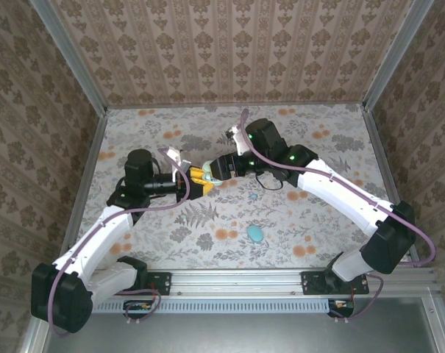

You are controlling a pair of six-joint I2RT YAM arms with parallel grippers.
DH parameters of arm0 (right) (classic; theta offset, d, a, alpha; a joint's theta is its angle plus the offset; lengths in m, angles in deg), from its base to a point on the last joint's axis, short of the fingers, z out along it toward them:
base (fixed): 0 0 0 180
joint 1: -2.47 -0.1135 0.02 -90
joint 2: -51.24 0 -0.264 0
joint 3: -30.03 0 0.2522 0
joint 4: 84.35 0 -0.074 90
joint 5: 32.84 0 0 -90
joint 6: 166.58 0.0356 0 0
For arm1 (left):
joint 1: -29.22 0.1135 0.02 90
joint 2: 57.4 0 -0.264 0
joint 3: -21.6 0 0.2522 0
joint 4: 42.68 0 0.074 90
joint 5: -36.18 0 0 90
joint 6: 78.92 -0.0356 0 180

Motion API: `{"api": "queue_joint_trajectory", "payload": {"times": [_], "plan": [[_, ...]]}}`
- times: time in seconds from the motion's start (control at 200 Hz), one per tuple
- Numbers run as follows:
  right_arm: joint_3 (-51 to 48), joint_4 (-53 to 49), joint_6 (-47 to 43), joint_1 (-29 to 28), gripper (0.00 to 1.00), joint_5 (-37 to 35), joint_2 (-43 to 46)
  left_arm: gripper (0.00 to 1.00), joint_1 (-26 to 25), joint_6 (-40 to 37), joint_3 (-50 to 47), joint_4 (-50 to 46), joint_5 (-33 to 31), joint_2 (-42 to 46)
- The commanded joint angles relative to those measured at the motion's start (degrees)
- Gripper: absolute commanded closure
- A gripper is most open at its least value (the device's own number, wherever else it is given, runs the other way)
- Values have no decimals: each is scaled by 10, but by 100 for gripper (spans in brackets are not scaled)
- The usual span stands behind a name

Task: Insert the wireless bluetooth earbuds into the charging case

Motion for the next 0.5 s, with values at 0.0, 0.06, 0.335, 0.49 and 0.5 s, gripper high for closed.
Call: {"api": "queue_joint_trajectory", "payload": {"times": [0.0,0.06,0.335,0.49,0.5], "plan": [[-4,3,14,8,21,13,28,100,1,-4,13,3,28,5],[-3,-2,14,8,21,19,32,100,2,-2,12,4,28,5],[5,-10,12,1,21,45,39,100,7,6,8,12,27,4],[8,-11,16,0,21,45,40,100,9,8,6,13,25,5],[8,-10,15,0,21,45,40,100,10,8,6,13,25,5]]}}
